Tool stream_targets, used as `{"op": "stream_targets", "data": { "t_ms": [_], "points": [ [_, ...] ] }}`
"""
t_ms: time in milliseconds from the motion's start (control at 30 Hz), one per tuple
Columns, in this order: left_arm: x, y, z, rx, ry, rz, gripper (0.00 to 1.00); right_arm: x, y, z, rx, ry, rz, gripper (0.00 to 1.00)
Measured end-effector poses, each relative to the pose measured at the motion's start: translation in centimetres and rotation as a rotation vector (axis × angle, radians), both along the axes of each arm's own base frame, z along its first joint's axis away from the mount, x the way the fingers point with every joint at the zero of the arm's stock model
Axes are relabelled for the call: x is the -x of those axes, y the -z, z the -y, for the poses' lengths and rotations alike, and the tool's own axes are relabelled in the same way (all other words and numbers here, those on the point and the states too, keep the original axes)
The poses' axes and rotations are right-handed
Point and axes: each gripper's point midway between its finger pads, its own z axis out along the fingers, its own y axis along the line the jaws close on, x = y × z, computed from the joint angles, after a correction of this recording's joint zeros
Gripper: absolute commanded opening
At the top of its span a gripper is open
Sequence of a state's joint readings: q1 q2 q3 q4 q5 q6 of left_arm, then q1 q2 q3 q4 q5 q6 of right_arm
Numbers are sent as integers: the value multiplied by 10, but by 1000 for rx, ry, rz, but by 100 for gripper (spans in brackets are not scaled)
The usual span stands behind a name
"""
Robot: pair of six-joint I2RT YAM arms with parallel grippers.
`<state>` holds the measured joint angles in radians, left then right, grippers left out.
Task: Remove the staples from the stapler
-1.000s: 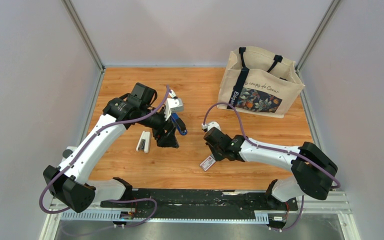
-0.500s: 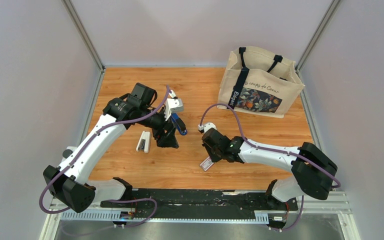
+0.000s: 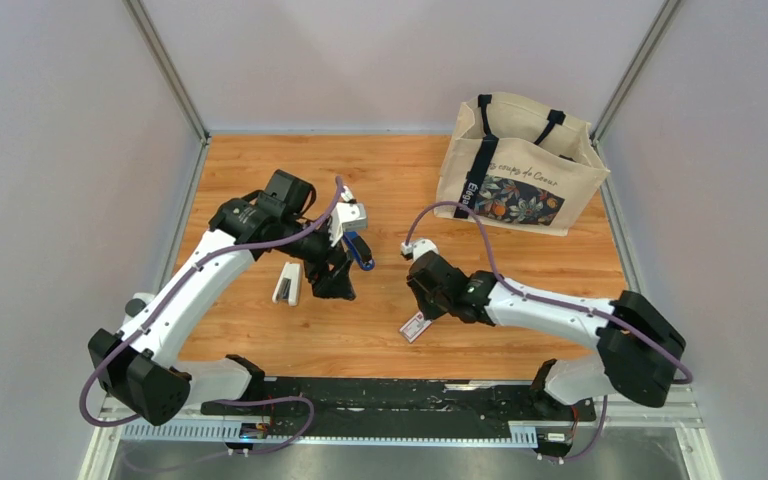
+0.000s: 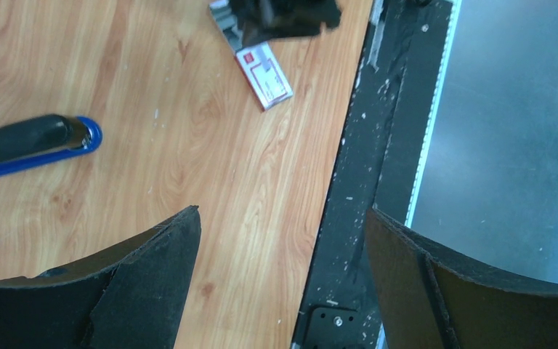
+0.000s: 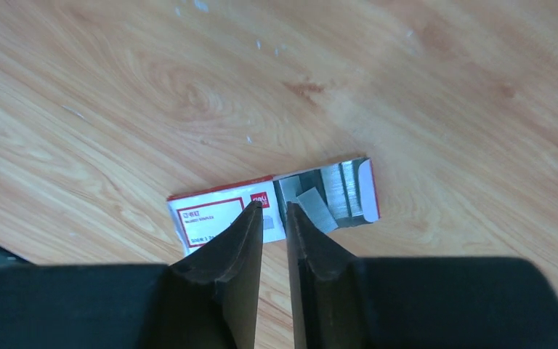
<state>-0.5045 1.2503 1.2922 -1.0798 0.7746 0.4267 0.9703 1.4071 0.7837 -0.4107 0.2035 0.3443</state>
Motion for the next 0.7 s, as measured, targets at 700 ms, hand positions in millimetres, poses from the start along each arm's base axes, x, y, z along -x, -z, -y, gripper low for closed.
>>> {"op": "stream_targets", "data": {
  "t_ms": [700],
  "points": [
    [13, 144, 24, -436, 337, 88, 91, -39, 9, 63, -284, 353, -211, 18]
  ]
}}
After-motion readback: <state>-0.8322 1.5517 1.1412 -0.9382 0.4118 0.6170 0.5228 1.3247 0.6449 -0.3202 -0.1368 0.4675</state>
